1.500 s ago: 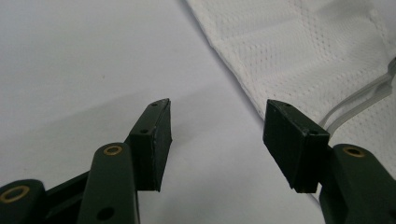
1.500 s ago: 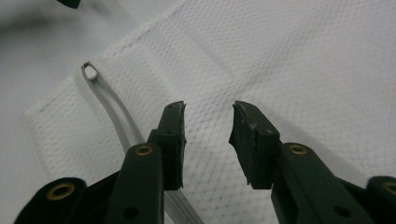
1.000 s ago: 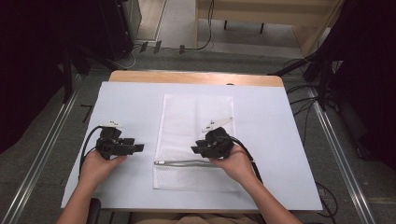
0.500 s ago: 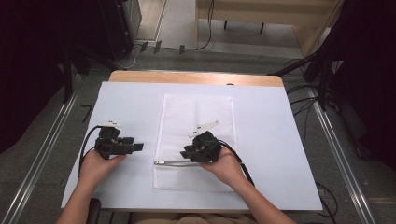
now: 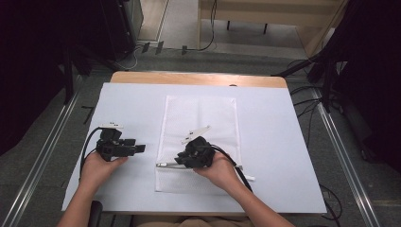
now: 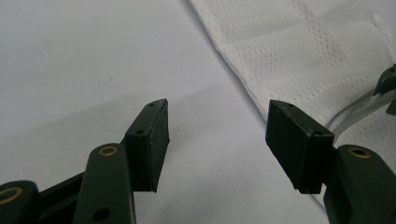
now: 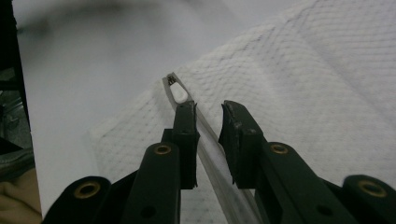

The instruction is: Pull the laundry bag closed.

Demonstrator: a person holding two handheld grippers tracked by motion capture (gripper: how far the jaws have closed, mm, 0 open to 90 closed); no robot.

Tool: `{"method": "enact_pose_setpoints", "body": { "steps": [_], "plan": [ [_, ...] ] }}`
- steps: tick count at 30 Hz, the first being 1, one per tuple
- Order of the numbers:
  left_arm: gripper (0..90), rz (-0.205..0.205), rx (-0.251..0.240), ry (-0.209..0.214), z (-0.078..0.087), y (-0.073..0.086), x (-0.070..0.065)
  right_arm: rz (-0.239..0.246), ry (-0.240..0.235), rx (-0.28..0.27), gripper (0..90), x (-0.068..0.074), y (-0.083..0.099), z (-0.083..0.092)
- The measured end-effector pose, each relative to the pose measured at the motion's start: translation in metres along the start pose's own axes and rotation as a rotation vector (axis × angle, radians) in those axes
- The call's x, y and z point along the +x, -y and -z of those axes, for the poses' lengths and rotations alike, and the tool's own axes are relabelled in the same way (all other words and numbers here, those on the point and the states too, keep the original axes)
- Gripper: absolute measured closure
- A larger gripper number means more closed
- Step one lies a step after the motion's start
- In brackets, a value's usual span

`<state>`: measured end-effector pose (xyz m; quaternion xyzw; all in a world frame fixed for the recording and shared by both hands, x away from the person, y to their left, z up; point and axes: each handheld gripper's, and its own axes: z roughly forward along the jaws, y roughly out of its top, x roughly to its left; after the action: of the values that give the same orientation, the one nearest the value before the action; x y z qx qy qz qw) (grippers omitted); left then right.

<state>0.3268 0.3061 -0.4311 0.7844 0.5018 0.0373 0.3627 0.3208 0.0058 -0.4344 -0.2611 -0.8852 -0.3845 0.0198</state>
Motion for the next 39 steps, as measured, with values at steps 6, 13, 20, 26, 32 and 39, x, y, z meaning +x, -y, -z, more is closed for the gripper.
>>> {"method": "enact_pose_setpoints", "body": {
  "steps": [6,13,20,26,32,39],
  "plan": [
    [40.1,-0.007,0.002,-0.002,0.001,0.000,0.000,-0.005,-0.044,0.003,78.9,0.005,-0.003,-0.012],
    [40.5,-0.014,-0.018,-0.013,0.003,0.000,0.000,0.000,-0.043,0.002,80.2,0.008,-0.007,-0.018],
    [40.4,-0.016,-0.010,-0.012,0.002,0.000,0.000,-0.003,-0.053,0.019,79.8,0.011,-0.012,-0.033],
    [40.4,-0.015,-0.009,-0.011,0.002,0.000,0.000,-0.016,-0.061,0.017,76.5,0.012,-0.016,-0.040],
    [40.3,-0.016,-0.006,-0.010,0.002,0.000,0.000,-0.013,-0.060,0.049,77.9,0.012,-0.018,-0.050],
    [40.3,-0.014,-0.008,-0.010,0.002,0.000,0.000,-0.004,-0.056,0.068,79.5,0.011,-0.016,-0.056]
  ]
}}
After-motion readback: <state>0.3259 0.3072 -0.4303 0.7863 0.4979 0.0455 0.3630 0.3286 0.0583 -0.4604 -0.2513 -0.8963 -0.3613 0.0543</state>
